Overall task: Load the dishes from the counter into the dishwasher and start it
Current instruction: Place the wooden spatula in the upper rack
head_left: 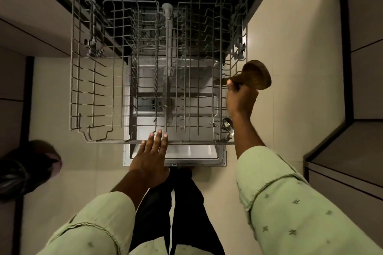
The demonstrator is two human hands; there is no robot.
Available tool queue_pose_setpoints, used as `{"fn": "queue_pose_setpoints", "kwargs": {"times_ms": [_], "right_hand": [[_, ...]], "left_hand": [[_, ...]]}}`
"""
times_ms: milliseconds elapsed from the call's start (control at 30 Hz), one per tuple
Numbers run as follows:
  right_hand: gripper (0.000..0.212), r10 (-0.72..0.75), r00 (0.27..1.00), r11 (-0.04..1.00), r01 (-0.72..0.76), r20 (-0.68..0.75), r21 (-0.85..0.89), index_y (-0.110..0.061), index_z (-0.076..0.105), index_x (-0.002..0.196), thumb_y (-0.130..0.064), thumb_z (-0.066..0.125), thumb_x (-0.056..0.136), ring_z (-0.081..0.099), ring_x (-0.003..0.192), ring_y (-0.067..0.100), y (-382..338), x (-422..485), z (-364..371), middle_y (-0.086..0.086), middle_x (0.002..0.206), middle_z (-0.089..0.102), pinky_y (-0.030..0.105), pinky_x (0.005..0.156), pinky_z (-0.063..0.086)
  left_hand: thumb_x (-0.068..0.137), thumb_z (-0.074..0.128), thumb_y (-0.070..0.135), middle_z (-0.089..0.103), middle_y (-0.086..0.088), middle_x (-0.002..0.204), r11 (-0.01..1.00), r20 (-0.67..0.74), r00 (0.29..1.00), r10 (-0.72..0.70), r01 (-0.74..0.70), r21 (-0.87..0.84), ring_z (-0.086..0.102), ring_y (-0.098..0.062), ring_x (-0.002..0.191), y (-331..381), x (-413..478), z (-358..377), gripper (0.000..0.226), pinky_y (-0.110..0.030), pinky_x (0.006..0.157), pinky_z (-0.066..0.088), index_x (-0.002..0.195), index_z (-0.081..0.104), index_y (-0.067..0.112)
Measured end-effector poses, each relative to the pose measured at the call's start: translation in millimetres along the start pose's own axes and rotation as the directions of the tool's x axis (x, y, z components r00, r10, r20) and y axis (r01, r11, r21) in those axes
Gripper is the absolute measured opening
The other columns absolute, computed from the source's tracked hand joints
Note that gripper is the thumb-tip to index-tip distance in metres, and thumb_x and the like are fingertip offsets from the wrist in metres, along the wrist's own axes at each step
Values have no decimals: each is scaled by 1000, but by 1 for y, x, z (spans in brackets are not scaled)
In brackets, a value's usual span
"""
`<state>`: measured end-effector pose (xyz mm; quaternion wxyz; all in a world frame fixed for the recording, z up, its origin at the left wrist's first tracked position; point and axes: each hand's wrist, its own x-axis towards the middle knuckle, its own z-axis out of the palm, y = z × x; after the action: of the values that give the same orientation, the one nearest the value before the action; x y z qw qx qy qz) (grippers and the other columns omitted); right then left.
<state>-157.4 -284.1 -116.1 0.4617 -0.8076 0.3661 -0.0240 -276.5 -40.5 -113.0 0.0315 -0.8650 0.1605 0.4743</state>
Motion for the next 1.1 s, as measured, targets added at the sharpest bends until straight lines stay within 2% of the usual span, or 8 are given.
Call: {"fn": "queue_pose_setpoints", "kwargs": {"times_ms": [67,167,233,333,600,833,1000,1100], "right_hand": [[21,19,999,999,-18,42,-36,-8,69,111,-21,62,96,57,99,8,2,3,4,-2,107,65,4,71,37],[26,69,996,997,-67,63,-31,-9,67,117,-23,63,95,59,103,13,3,7,7,2,113,65,0,62,35],[30,99,993,995,-100,60,16,-8,65,119,-24,66,93,61,103,15,1,6,8,5,113,67,4,71,41],[30,74,993,995,-79,90,57,-8,65,118,-21,68,92,60,98,13,-2,3,7,4,109,69,25,89,48],[27,103,990,994,-99,92,-47,-8,63,119,-19,63,95,64,110,23,9,-2,7,8,116,69,30,92,47],[55,107,990,988,-96,90,-118,-7,36,144,-13,60,95,64,109,26,7,-16,14,11,122,65,33,87,53],[66,49,995,967,-27,83,-252,-14,24,153,-15,59,96,64,110,25,1,-54,17,12,124,63,27,83,51],[60,-104,986,911,147,129,-386,-15,33,149,-17,61,95,62,111,26,0,-82,19,11,122,63,36,88,55]], "left_hand": [[98,41,48,-33,-13,156,1000,2,1000,-6,6,-4,-25,-32,147,0,1,1,92,-44,120,-9,153,-23,10],[98,40,50,-31,-13,158,1000,-1,1000,-5,6,7,-25,-32,147,0,2,1,93,-44,120,-9,152,-23,10],[97,41,50,-31,-13,159,1000,1,1000,-8,8,17,-25,-32,147,0,3,2,93,-44,120,-9,153,-23,10],[97,41,52,-30,-13,159,1000,2,1000,-6,6,24,-25,-32,147,-1,3,4,95,-44,120,-8,153,-23,11],[97,42,53,-29,-13,160,999,-9,1000,-6,6,37,-24,-33,148,-1,2,3,95,-45,120,-7,153,-23,11],[96,46,54,-28,-13,160,999,-2,1000,8,-8,33,-23,-33,148,-2,3,2,98,-44,120,-7,154,-21,11],[97,46,53,-26,-13,161,999,-2,1000,20,-20,25,-21,-33,149,-5,3,2,96,-44,120,-6,154,-20,12],[100,45,46,-23,-12,162,1000,4,1000,13,-13,4,-18,-32,150,-4,-2,-4,90,-45,121,-4,155,-17,13]]}}
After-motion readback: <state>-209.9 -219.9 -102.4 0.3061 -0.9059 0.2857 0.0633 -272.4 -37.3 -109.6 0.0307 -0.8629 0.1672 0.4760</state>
